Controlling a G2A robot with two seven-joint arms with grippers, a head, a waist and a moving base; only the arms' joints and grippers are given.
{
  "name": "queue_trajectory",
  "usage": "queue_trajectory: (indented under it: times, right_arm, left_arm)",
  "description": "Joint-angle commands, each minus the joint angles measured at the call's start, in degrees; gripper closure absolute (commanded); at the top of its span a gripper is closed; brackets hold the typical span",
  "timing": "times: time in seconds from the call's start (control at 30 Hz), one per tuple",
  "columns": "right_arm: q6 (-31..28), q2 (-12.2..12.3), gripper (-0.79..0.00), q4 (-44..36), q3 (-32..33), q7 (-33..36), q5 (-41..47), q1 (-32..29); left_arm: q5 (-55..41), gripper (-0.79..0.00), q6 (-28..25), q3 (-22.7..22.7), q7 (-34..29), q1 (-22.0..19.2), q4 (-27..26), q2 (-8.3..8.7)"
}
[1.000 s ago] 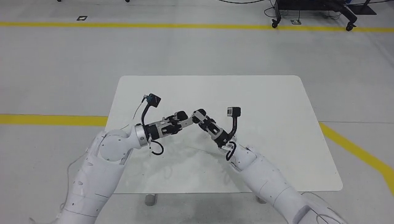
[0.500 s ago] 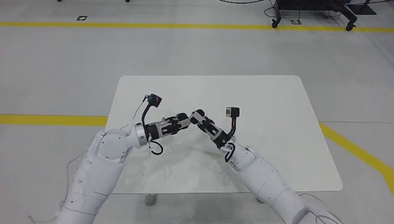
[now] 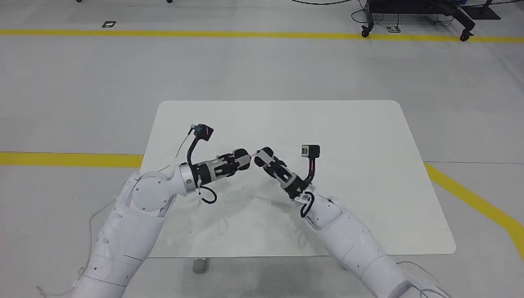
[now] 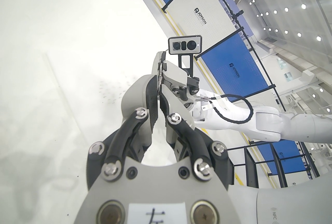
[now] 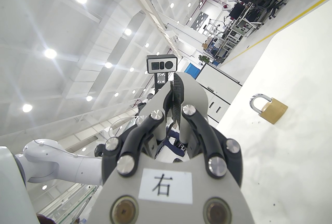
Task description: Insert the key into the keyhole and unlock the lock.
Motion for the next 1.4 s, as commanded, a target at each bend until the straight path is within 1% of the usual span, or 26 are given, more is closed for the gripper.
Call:
queue_trajectory:
  times: [0.0,0.03,0.23,0.37,0.63,0.7,0.73,0.83,0.87,0.97,1.07,1.2,1.27,1.3,1.33,1.37]
  right_arm:
    - [0.0,-0.1,-0.714,0.0,0.3,0.4,-0.1,-0.1]
    - [0.0,-0.2,-0.785,0.0,0.4,0.6,-0.2,-0.2]
    - [0.0,-0.6,-0.785,0.2,0.9,1.8,-0.3,-0.4]
    - [0.0,-0.7,-0.785,0.4,1.0,2.0,-0.2,-0.4]
    - [0.0,-0.7,-0.785,0.4,1.0,2.0,-0.2,-0.4]
    - [0.3,-0.6,-0.785,0.4,1.1,2.0,-0.7,-0.4]
    - [0.8,-0.3,-0.785,0.2,1.6,2.0,-4.7,0.3]
    - [3.4,1.0,-0.785,-0.9,3.6,-0.1,-23.7,1.3]
    - [3.4,1.4,-0.785,-1.6,4.0,-0.4,-26.5,0.6]
    - [2.9,2.9,-0.785,-2.4,6.5,2.8,-30.3,0.2]
    - [1.2,4.3,-0.785,-3.7,8.1,8.6,-30.7,-0.4]
    - [0.0,5.6,-0.785,-5.9,9.3,13.5,-25.6,-2.0]
    - [0.0,6.0,-0.730,-6.6,9.3,16.3,-22.0,-2.5]
    - [0.0,6.2,-0.690,-6.8,9.1,17.8,-20.2,-2.6]
    - [0.0,6.3,-0.628,-7.0,8.8,19.1,-17.9,-2.7]
    - [0.0,6.4,-0.545,-7.2,8.4,20.5,-15.4,-2.8]
  left_arm:
    - [-0.1,0.000,0.2,0.0,0.3,0.0,0.0,0.05]
    - [-0.1,0.000,0.3,0.1,0.3,0.0,0.0,0.08]
    - [-0.6,0.000,0.1,0.0,0.9,0.0,0.1,0.27]
    - [-2.0,0.000,0.2,-0.9,4.3,0.3,0.2,0.28]
    - [-2.0,0.000,0.2,-0.9,4.3,0.3,0.2,0.28]
    - [-1.3,0.000,0.9,-0.6,4.8,0.6,-0.3,0.27]
    - [-1.0,0.000,1.1,-0.5,4.6,0.7,-0.6,0.31]
    - [-1.1,0.000,0.3,-0.7,3.3,0.8,-0.8,0.53]
    - [-1.3,0.000,0.2,-0.8,2.4,0.8,-0.7,0.63]
    - [-1.5,0.000,-0.5,-0.6,-1.2,0.2,-0.4,0.92]
    - [-1.4,0.000,-1.7,0.3,-4.3,-0.4,-0.3,1.07]
    - [-0.5,0.000,-3.9,1.4,-6.7,-1.1,-0.2,1.26]
    - [-0.3,0.000,-5.1,1.8,-7.7,-1.3,0.0,1.37]
    - [-0.3,0.000,-5.5,1.9,-8.0,-1.4,0.1,1.43]
    - [-0.2,0.000,-6.2,2.1,-8.4,-1.5,0.0,1.49]
    - [-0.3,0.000,-6.8,2.2,-8.8,-1.5,0.1,1.55]
